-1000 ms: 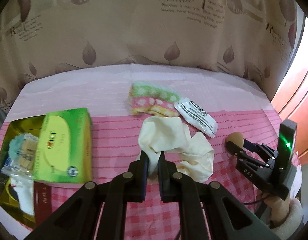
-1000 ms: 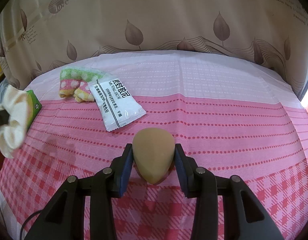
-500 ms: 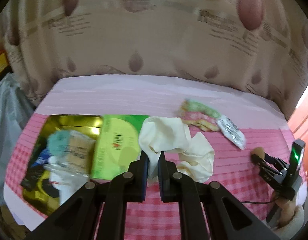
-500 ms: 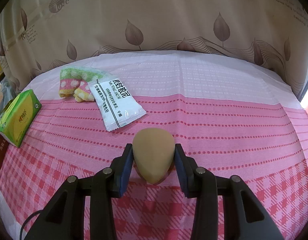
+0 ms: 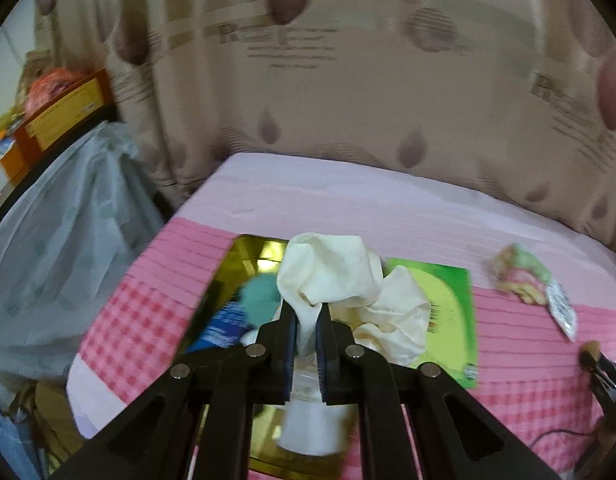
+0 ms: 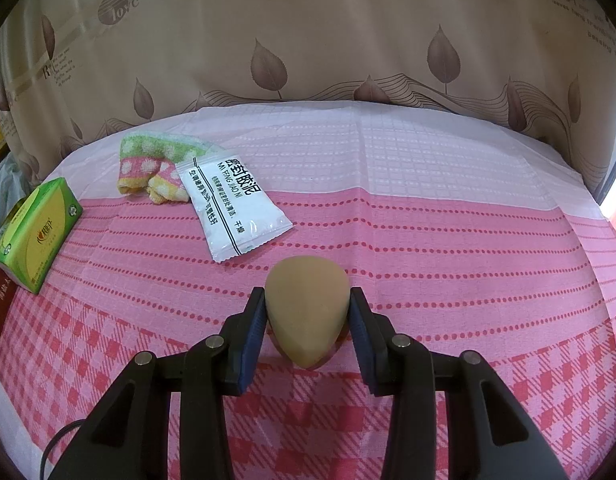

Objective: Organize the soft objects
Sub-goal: 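Carry the cream scrunchie with the left gripper into the tray and release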

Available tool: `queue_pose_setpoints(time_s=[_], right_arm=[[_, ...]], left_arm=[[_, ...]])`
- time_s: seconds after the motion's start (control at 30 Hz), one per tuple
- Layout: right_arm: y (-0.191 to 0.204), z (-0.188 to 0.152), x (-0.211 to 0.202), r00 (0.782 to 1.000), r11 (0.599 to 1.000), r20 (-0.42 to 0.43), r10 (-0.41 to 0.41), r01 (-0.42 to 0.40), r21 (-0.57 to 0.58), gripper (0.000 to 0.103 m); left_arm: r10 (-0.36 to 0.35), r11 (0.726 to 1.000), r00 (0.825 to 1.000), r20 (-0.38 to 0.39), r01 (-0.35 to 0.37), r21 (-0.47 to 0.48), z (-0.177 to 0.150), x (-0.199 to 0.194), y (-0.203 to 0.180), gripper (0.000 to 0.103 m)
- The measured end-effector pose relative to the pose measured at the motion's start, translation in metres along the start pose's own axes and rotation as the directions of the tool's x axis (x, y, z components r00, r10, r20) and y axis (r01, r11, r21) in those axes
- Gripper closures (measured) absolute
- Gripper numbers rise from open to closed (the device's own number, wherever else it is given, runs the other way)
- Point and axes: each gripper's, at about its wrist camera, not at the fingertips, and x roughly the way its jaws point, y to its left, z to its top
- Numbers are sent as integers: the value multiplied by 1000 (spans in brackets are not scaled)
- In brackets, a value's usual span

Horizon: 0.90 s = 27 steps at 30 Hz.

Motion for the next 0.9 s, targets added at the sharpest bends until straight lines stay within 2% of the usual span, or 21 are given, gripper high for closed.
queue_pose_setpoints(time_s=[0.33, 0.67, 0.7, 0.77, 0.83, 0.9], right_arm=[[0, 0, 1, 1000, 1000, 0, -3, 3, -4, 65], [0, 1, 1, 1000, 1000, -2, -3, 3, -4, 65], [1, 0, 1, 1000, 1000, -2, -3, 3, -4, 65], [0, 0, 1, 1000, 1000, -3, -4, 4, -6, 65], [0, 0, 1, 1000, 1000, -3, -5, 5, -7, 65], [1, 0, 1, 1000, 1000, -3, -5, 5, -7, 65]], left_arm=[[82, 995, 996, -41, -84, -53, 11, 37, 34, 95], [130, 989, 982, -136, -138, -47, 1, 71, 51, 91], [134, 989, 980, -147, -142, -45, -1, 74, 52, 90], [151, 986, 974, -167, -159, -41, -3, 77, 54, 80], [141, 988, 974, -177, -151, -44, -6, 77, 56, 75], [122, 990, 975, -187, -134, -53, -7, 76, 58, 66]])
